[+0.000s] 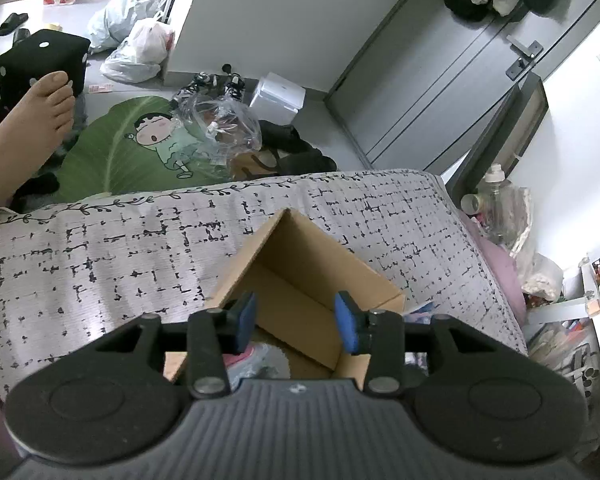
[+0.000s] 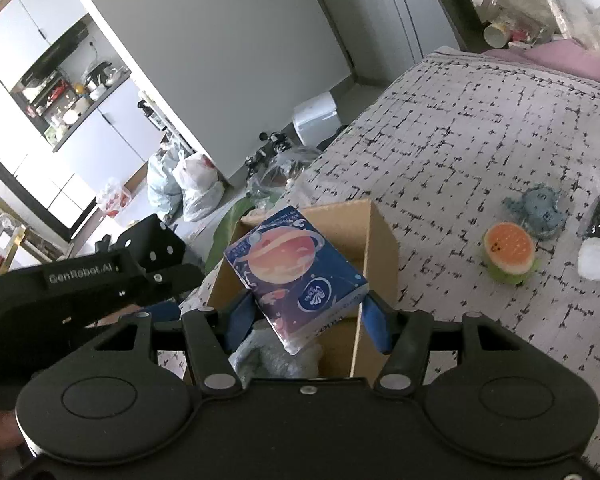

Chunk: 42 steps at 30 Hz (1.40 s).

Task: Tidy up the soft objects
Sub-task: 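Open both tools to drop the black plush and tissue pack into the box, then move both tools back over the remaining soft items on the bed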

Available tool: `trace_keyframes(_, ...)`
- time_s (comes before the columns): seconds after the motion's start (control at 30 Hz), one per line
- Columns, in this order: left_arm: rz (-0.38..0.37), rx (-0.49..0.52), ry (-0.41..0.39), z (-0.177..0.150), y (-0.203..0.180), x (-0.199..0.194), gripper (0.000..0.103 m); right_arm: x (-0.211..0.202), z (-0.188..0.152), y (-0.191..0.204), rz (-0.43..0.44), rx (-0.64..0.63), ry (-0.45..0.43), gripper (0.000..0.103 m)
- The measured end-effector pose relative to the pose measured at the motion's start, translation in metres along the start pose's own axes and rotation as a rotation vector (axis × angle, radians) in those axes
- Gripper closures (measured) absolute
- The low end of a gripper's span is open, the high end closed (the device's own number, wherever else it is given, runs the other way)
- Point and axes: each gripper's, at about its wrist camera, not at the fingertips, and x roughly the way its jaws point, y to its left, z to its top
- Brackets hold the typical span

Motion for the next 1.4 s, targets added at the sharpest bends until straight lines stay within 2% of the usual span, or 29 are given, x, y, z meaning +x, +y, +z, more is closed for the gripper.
trace_keyframes(0.27, 0.012, 0.011, 0.025, -0.005, 0.001, -0.007, 0.055, -0.006, -0.006, 0.003, -0.033, 0.023, 0.020, 0.041)
trace_keyframes(0.33, 0.024, 0.028, 0.038, -0.007, -0.001, -0.010, 0.054, -0.012, -0.007, 0.000, -0.026, 0.039, 0.011, 0.034)
trace_keyframes(0.37, 0.030, 0.036, 0.042, -0.007, -0.002, -0.012, 0.052, -0.016, -0.007, -0.001, -0.026, 0.046, 0.005, 0.030)
trace_keyframes(0.43, 0.040, 0.049, 0.043, -0.008, -0.006, -0.017, 0.037, -0.024, -0.007, -0.003, -0.030, 0.049, -0.010, 0.029)
trace_keyframes(0.63, 0.043, 0.086, 0.031, -0.013, -0.016, -0.030, 0.023, -0.051, 0.000, -0.014, -0.046, 0.053, -0.064, 0.019)
trace_keyframes(0.83, 0.045, 0.104, 0.023, -0.021, -0.027, -0.040, 0.020, -0.074, 0.003, -0.029, -0.058, 0.053, -0.091, 0.012)
trace_keyframes(1.0, 0.056, 0.154, 0.006, -0.026, -0.043, -0.050, 0.016, -0.091, 0.005, -0.044, -0.069, 0.048, -0.120, 0.000)
trace_keyframes(1.17, 0.058, 0.208, 0.007, -0.030, -0.060, -0.058, 0.014, -0.107, 0.010, -0.057, -0.086, 0.038, -0.148, 0.000)
trace_keyframes(1.4, 0.069, 0.281, 0.012, -0.042, -0.080, -0.060, 0.011, -0.125, 0.011, -0.076, -0.153, 0.027, -0.183, 0.000)
